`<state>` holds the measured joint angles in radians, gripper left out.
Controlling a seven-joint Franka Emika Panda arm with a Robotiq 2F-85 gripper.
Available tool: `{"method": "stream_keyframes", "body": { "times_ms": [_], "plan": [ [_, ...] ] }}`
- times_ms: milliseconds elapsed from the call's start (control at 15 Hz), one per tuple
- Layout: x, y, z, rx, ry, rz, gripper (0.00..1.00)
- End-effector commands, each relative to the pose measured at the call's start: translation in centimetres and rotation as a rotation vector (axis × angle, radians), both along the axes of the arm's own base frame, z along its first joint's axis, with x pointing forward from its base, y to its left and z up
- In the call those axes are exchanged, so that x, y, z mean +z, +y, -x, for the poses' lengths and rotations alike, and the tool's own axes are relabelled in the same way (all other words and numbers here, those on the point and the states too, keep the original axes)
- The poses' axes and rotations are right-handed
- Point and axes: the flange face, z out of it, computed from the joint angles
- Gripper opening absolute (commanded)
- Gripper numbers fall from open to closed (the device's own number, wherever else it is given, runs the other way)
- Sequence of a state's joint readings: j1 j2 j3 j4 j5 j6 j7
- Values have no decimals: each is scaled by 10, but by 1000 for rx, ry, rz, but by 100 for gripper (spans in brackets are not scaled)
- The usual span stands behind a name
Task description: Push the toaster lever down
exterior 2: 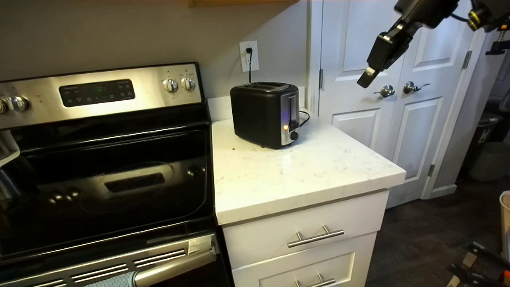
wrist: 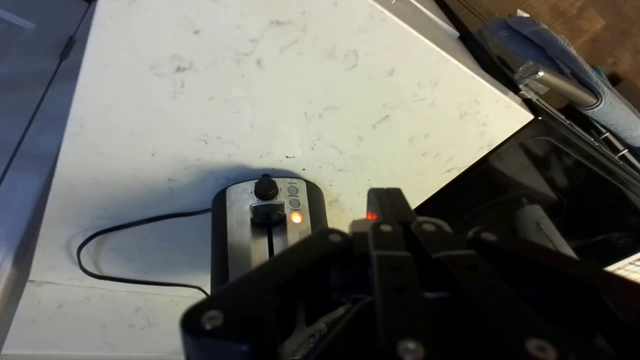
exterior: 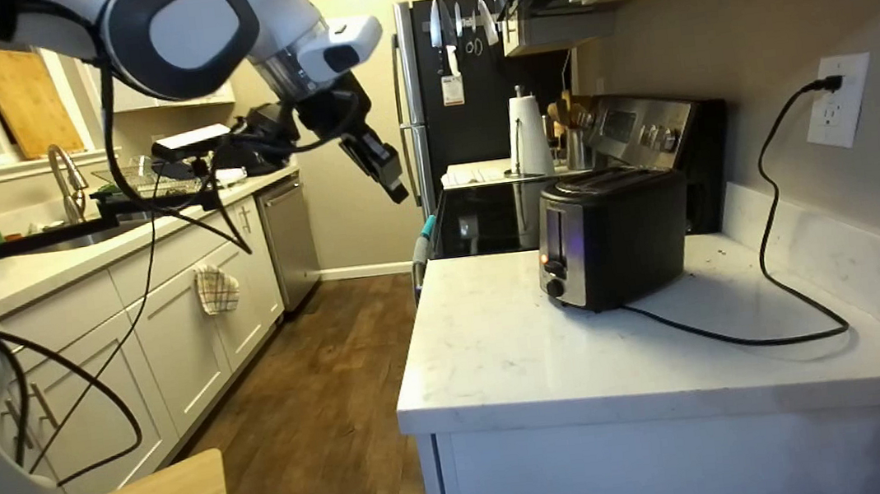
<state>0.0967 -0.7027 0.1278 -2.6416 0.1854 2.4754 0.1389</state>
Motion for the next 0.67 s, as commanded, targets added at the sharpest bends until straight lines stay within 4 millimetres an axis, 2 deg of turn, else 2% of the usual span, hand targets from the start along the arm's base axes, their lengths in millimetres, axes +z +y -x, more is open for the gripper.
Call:
{"method": "stream_keyframes", "body": {
  "times_ms": [0, 267, 600],
  "plan": [
    [5, 1, 6, -19, 10, -2, 3],
    [8, 1, 16, -51, 13, 3, 25],
    [7, 0, 16, -53, 15, 4, 25]
  ]
}}
